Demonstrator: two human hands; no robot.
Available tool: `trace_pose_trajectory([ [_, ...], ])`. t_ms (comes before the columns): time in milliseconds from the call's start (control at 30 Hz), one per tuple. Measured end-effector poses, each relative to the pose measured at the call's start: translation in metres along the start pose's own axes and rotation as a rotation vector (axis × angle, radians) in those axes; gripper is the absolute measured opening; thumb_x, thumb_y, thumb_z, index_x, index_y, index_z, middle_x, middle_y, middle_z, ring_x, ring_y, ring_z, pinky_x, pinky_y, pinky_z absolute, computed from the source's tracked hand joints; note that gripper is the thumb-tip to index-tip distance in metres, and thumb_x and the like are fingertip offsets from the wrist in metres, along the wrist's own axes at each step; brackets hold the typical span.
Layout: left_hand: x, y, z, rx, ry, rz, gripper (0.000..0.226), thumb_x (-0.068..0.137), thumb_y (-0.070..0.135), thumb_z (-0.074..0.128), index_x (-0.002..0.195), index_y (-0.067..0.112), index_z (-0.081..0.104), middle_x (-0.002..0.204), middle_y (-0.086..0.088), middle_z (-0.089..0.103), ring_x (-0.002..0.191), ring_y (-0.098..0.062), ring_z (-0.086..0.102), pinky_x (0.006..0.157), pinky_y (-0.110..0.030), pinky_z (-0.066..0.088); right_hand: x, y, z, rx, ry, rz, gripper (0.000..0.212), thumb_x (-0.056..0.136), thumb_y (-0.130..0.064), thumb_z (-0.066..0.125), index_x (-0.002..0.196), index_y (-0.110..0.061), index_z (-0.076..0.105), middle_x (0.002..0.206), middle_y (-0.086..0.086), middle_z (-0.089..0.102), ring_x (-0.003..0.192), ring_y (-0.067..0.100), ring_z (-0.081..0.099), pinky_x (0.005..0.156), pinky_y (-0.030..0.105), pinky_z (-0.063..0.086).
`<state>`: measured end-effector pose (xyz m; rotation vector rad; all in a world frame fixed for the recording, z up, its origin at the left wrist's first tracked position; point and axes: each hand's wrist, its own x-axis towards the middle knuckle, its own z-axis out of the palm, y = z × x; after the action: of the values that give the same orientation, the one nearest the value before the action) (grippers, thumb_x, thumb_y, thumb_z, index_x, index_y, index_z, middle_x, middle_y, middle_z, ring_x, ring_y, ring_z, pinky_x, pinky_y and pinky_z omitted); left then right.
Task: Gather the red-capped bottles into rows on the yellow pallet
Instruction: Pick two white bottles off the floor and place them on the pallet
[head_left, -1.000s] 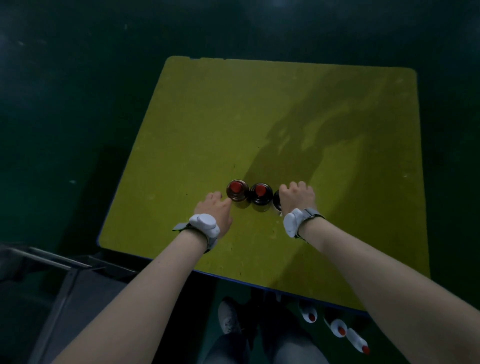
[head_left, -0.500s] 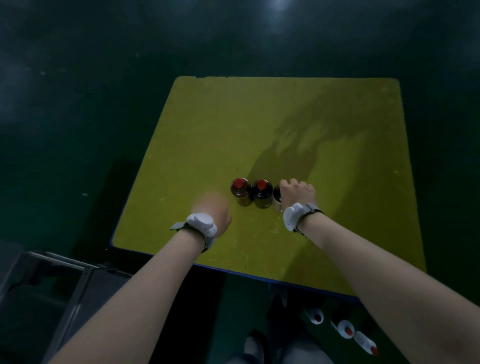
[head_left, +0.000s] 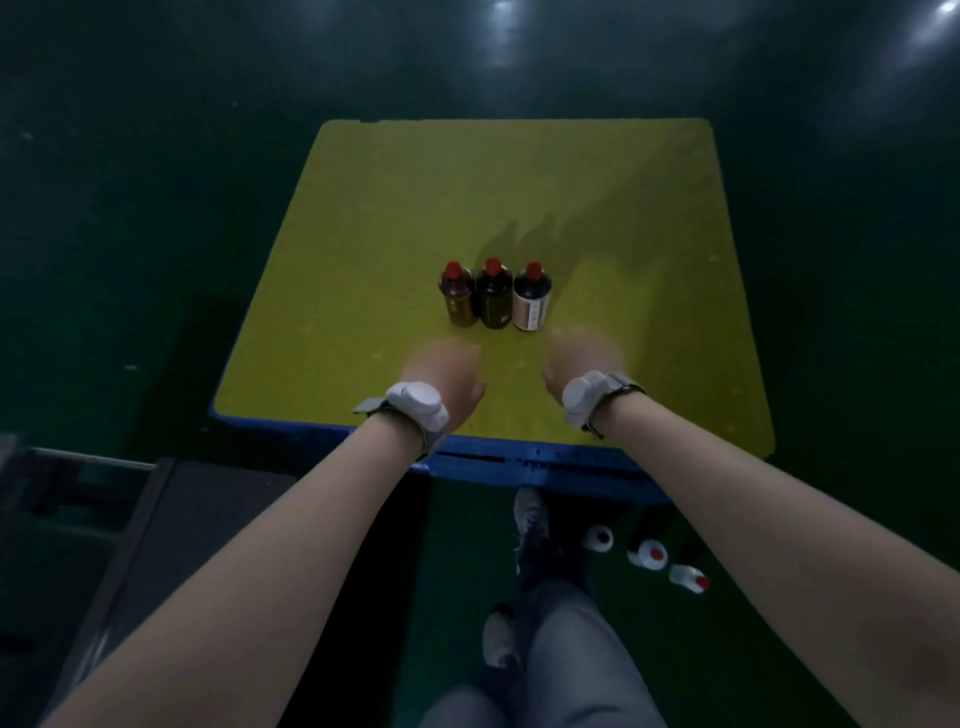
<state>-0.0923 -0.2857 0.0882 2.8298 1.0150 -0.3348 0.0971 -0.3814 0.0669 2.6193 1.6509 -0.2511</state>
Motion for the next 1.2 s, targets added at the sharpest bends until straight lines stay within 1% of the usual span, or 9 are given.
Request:
trace_pose_trajectory([
  [100, -0.027, 0.023, 0.008, -0.038, -0.034, 0.036, 0.043, 0.101, 0.046, 0.054, 0.134, 0.019, 0.055, 0.126, -0.010, 0.059, 0.113, -0.034, 0.059, 0.086, -0.046, 0.056, -0.045, 0.004, 0.000, 0.003, -0.020, 0.019, 0.026, 0.097, -0.038, 0.055, 0.110, -0.015, 0.059, 0.103, 0.009, 0.062, 0.094, 0.029, 0.060, 0.076, 0.039, 0.051],
  [300, -0.050, 0.063, 0.033, -0.074, -0.105, 0.094, 0.044, 0.103, 0.047, 0.050, 0.137, 0.019, 0.052, 0.129, -0.011, 0.057, 0.116, -0.037, 0.059, 0.089, -0.047, 0.055, -0.106, 0.022, 0.012, -0.020, -0.068, 0.033, 0.028, 0.098, -0.039, 0.054, 0.112, -0.015, 0.058, 0.106, 0.010, 0.062, 0.097, 0.031, 0.060, 0.069, 0.035, 0.039],
  [433, -0.058, 0.087, 0.061, -0.116, -0.137, 0.122, 0.041, 0.105, 0.045, 0.047, 0.136, 0.019, 0.052, 0.131, -0.010, 0.058, 0.116, -0.036, 0.060, 0.089, -0.048, 0.055, -0.132, 0.042, 0.032, -0.021, -0.119, 0.079, 0.028, 0.100, -0.038, 0.052, 0.113, -0.014, 0.058, 0.107, 0.011, 0.062, 0.098, 0.031, 0.059, 0.070, 0.037, 0.041],
  [700, -0.064, 0.152, 0.147, -0.148, -0.209, 0.218, 0.038, 0.107, 0.041, 0.046, 0.135, 0.016, 0.052, 0.131, -0.011, 0.057, 0.112, -0.038, 0.060, 0.083, -0.047, 0.055, -0.199, 0.096, 0.106, 0.010, -0.258, 0.205, 0.035, 0.104, -0.041, 0.047, 0.122, -0.013, 0.054, 0.118, 0.013, 0.060, 0.110, 0.035, 0.056, 0.081, 0.042, 0.048],
  [833, -0.054, 0.198, 0.185, -0.181, -0.262, 0.245, 0.034, 0.107, 0.037, 0.047, 0.132, 0.016, 0.052, 0.129, -0.011, 0.056, 0.110, -0.037, 0.060, 0.077, -0.046, 0.054, -0.225, 0.131, 0.148, 0.029, -0.303, 0.276, 0.033, 0.103, -0.041, 0.047, 0.120, -0.014, 0.054, 0.117, 0.013, 0.060, 0.109, 0.035, 0.056, 0.075, 0.040, 0.042],
  [900, -0.048, 0.223, 0.205, -0.188, -0.291, 0.259, 0.032, 0.107, 0.036, 0.047, 0.130, 0.015, 0.052, 0.128, -0.011, 0.056, 0.107, -0.037, 0.061, 0.074, -0.044, 0.053, -0.236, 0.150, 0.170, 0.052, -0.330, 0.298, 0.033, 0.103, -0.042, 0.047, 0.119, -0.014, 0.054, 0.117, 0.013, 0.060, 0.108, 0.035, 0.056, 0.075, 0.040, 0.044],
  [1000, -0.035, 0.255, 0.240, -0.166, -0.331, 0.291, 0.029, 0.106, 0.030, 0.049, 0.131, 0.015, 0.051, 0.126, -0.012, 0.056, 0.106, -0.038, 0.061, 0.075, -0.044, 0.052, -0.244, 0.179, 0.206, 0.069, -0.330, 0.321, 0.031, 0.101, -0.042, 0.049, 0.114, -0.014, 0.056, 0.113, 0.012, 0.061, 0.104, 0.034, 0.057, 0.070, 0.038, 0.039],
  [1100, -0.023, 0.279, 0.280, -0.143, -0.384, 0.300, 0.029, 0.106, 0.029, 0.050, 0.131, 0.014, 0.051, 0.126, -0.012, 0.056, 0.109, -0.038, 0.060, 0.082, -0.046, 0.053, -0.248, 0.206, 0.246, 0.055, -0.342, 0.331, 0.031, 0.100, -0.042, 0.050, 0.113, -0.015, 0.057, 0.112, 0.011, 0.062, 0.102, 0.033, 0.058, 0.069, 0.037, 0.036],
  [1200, -0.014, 0.296, 0.324, -0.144, -0.390, 0.264, 0.029, 0.105, 0.031, 0.052, 0.128, 0.013, 0.052, 0.123, -0.013, 0.055, 0.107, -0.038, 0.059, 0.077, -0.044, 0.052, -0.246, 0.230, 0.289, 0.052, -0.378, 0.318, 0.030, 0.101, -0.040, 0.050, 0.114, -0.014, 0.057, 0.112, 0.012, 0.062, 0.102, 0.033, 0.058, 0.070, 0.037, 0.036],
])
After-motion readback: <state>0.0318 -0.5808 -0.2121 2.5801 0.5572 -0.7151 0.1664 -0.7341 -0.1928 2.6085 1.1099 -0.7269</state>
